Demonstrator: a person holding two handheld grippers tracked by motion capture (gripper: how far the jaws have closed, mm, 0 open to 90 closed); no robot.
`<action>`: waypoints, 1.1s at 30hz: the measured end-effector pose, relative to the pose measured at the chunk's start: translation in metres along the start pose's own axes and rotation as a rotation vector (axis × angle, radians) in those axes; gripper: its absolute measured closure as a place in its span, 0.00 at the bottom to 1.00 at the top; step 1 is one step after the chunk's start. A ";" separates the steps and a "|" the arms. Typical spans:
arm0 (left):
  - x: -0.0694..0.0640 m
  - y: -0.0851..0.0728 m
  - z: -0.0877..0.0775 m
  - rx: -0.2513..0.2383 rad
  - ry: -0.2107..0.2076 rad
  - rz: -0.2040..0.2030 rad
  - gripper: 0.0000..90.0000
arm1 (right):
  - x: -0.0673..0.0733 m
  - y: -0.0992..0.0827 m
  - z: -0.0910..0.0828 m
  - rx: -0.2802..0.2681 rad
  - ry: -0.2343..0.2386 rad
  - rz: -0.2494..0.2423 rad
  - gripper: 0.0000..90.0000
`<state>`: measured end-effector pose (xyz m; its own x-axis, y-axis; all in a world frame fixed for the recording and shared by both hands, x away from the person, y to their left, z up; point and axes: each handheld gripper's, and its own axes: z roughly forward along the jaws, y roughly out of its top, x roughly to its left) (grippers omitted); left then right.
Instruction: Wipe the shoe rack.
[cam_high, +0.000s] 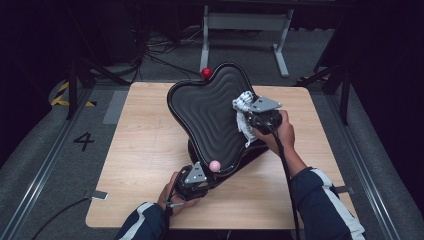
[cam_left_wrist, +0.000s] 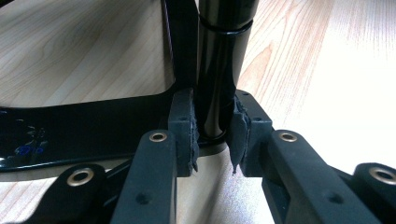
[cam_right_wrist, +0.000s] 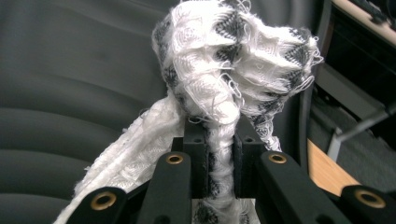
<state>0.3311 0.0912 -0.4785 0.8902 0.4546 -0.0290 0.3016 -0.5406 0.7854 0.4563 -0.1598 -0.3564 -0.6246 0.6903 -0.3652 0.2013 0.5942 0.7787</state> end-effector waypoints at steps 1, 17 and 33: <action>0.000 0.000 0.000 0.000 0.002 -0.002 0.80 | 0.004 0.002 0.000 -0.002 0.007 -0.011 0.89; 0.000 0.000 0.001 0.000 -0.005 -0.009 0.80 | 0.070 0.043 0.000 -0.070 0.126 -0.164 0.89; -0.001 0.000 0.001 -0.005 0.001 0.009 0.79 | 0.095 0.062 0.003 -0.109 0.186 -0.206 0.89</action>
<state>0.3310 0.0900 -0.4788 0.8925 0.4506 -0.0209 0.2919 -0.5415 0.7884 0.4113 -0.0565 -0.3445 -0.7735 0.4660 -0.4295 -0.0200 0.6595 0.7515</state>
